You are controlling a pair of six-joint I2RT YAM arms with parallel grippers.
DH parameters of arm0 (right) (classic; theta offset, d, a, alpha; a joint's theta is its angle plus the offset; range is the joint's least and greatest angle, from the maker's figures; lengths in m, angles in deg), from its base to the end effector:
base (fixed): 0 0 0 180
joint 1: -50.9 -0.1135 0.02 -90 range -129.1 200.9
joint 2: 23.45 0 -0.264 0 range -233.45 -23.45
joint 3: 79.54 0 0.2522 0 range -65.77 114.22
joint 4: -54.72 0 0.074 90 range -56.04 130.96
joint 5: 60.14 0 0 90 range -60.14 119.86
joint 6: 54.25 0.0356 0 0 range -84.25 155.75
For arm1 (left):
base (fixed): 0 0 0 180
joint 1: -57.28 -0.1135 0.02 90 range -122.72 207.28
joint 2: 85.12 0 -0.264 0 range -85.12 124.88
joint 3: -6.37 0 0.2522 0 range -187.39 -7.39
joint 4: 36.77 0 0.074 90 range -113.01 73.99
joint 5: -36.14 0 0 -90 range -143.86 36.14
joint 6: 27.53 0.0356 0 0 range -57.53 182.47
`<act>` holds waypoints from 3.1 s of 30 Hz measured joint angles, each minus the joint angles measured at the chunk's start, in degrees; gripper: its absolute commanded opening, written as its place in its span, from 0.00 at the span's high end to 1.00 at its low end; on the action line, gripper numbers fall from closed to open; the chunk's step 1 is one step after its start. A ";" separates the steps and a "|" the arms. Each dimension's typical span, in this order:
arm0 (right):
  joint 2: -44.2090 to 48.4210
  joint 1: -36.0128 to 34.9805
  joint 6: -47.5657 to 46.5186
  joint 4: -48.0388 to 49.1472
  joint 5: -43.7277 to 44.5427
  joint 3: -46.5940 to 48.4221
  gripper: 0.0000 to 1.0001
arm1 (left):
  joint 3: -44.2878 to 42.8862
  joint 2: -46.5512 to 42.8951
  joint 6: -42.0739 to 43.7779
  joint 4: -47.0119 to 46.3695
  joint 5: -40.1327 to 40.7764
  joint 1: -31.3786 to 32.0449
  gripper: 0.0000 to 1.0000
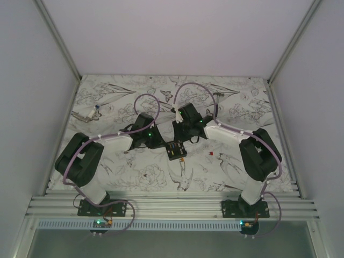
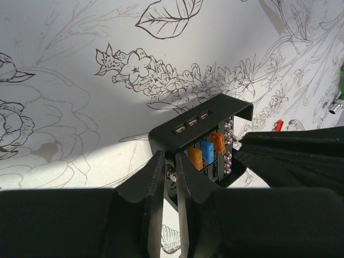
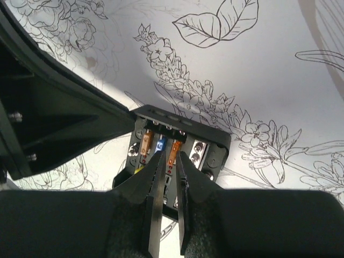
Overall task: Snap on the fuse box
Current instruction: Install the fuse at the fuse box base.
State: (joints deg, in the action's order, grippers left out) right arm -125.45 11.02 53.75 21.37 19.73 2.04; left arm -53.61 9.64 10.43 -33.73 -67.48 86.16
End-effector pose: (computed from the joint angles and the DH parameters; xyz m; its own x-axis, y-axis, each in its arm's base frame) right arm 0.2843 0.2457 0.1958 -0.8084 -0.2791 -0.5183 -0.4849 0.8149 0.3176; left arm 0.2891 -0.1691 0.1661 -0.8288 -0.4180 -0.3721 -0.0344 0.7017 -0.7116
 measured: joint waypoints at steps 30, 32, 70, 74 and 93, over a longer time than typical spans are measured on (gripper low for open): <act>-0.96 -0.07 2.21 7.26 -0.74 -5.57 1.00 | 0.44 -0.42 -1.53 0.07 1.33 0.52 0.84; -0.20 -0.07 2.34 9.64 -0.52 -7.54 1.00 | 0.44 -0.42 -1.55 0.07 1.36 0.52 0.85; -4.66 -3.61 -6.12 -5.68 -2.32 7.08 0.75 | 4.28 -10.84 -0.66 4.85 4.57 0.63 0.58; -4.70 -3.61 -6.54 -8.02 -1.33 8.33 0.79 | 4.55 -10.82 -0.20 5.40 4.55 0.33 0.57; -8.02 -3.61 -6.56 -11.10 -0.87 10.45 1.00 | 3.17 -6.47 0.92 6.19 2.34 -0.39 0.67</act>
State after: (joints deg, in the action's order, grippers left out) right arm -133.47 7.41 47.19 10.26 18.85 12.48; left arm -50.44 3.17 11.35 -27.55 -65.15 85.77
